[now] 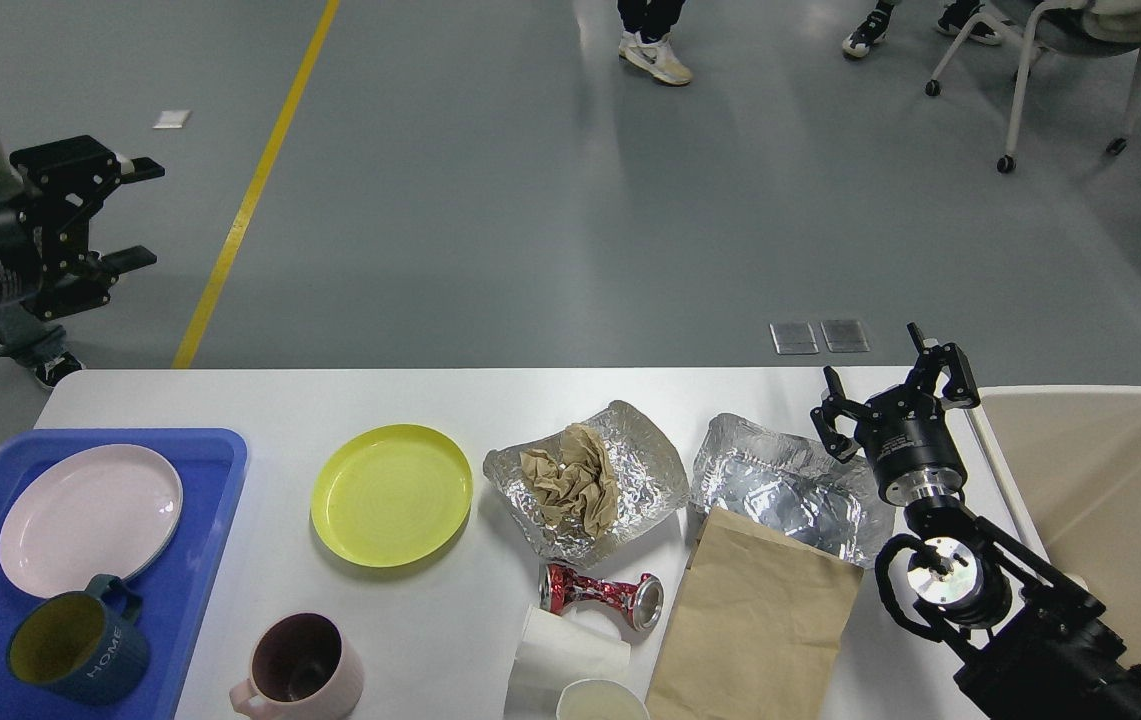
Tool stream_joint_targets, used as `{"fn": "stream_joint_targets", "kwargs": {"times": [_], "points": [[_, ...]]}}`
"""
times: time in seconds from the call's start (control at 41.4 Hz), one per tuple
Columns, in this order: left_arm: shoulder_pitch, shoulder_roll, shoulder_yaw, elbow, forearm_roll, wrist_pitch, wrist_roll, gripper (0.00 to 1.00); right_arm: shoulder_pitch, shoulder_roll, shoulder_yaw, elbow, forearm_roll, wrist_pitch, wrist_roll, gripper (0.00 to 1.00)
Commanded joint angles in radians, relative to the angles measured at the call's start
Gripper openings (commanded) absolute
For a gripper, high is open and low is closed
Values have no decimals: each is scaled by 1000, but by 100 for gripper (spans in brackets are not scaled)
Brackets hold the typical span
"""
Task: Tidy desktop
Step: 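Raise the left gripper up and away from the blue tray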
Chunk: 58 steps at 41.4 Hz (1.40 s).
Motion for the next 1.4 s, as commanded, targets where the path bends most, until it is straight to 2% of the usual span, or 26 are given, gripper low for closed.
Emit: {"fn": "stream_joint_targets", "kwargs": {"times": [0.0, 0.097, 0.169, 0.242, 0.338, 0.386, 0.483, 0.604, 0.652, 0.797, 0.99, 1.159, 1.377], "points": [[-261, -59, 352, 1, 2, -2, -1, 97, 0, 0, 0, 0, 0, 0, 0, 100], [-410, -163, 570, -6, 2, -3, -11, 97, 0, -1, 0, 0, 0, 0, 0, 100], [-575, -314, 834, -14, 2, -18, -8, 97, 0, -1, 0, 0, 0, 0, 0, 100], [-662, -414, 1019, -20, 2, -37, -3, 97, 0, 0, 0, 0, 0, 0, 0, 100], [-764, -525, 1251, -40, -9, -66, -21, 97, 0, 0, 0, 0, 0, 0, 0, 100], [-816, -580, 1333, -104, -14, -81, -18, 97, 0, 0, 0, 0, 0, 0, 0, 100], [-931, -608, 1357, -257, -17, -104, -20, 97, 0, 0, 0, 0, 0, 0, 0, 100], [-1034, -669, 1365, -363, -20, -129, -15, 97, 0, 0, 0, 0, 0, 0, 0, 100], [-1085, -714, 1371, -408, -32, -175, -12, 97, 0, -1, 0, 0, 0, 0, 0, 100], [-1182, -748, 1374, -480, -151, -310, -9, 97, 0, 0, 0, -1, 0, 0, 0, 100], [-1372, -806, 1461, -629, -395, -327, -6, 97, 0, 0, 0, -1, 0, -2, 0, 100], [-1417, -846, 1469, -721, -472, -338, -6, 97, 0, 0, 0, 0, 0, 0, 0, 100], [-1421, -852, 1460, -723, -462, -331, -5, 97, 0, -1, 0, 0, 0, 0, 0, 100]]}}
